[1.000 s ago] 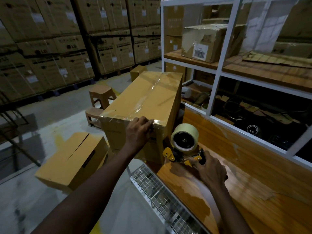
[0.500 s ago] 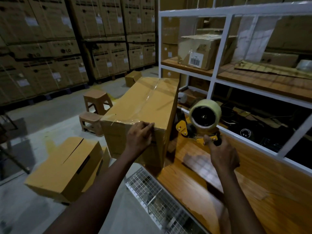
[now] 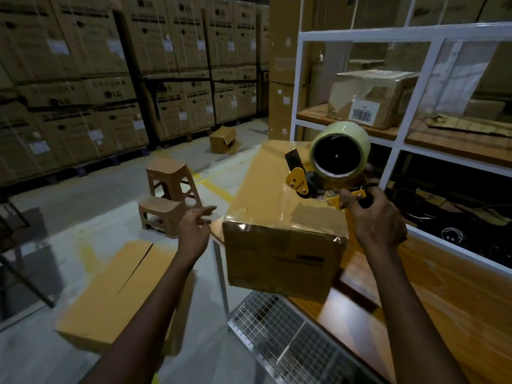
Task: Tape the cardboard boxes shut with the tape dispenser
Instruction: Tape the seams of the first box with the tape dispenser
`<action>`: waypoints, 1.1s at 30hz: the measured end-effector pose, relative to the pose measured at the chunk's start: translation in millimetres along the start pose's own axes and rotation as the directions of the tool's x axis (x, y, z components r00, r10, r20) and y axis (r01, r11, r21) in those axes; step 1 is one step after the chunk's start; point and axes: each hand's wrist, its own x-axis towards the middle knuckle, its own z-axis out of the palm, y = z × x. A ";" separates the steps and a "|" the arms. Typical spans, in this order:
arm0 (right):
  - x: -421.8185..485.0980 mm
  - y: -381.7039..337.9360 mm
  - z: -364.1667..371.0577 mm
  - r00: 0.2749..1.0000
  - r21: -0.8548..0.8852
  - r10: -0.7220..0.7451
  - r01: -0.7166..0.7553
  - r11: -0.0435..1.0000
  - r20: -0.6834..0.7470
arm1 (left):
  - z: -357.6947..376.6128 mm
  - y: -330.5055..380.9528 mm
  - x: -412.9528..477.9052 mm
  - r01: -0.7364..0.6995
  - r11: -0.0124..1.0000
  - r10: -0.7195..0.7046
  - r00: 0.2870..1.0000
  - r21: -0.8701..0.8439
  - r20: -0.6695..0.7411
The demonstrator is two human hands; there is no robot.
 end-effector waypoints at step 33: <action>-47.1 -62.3 49.3 0.986 -0.133 0.077 -0.098 0.986 -0.150 | 16.5 -55.1 74.6 -0.983 0.165 0.848 0.098 -0.083 0.521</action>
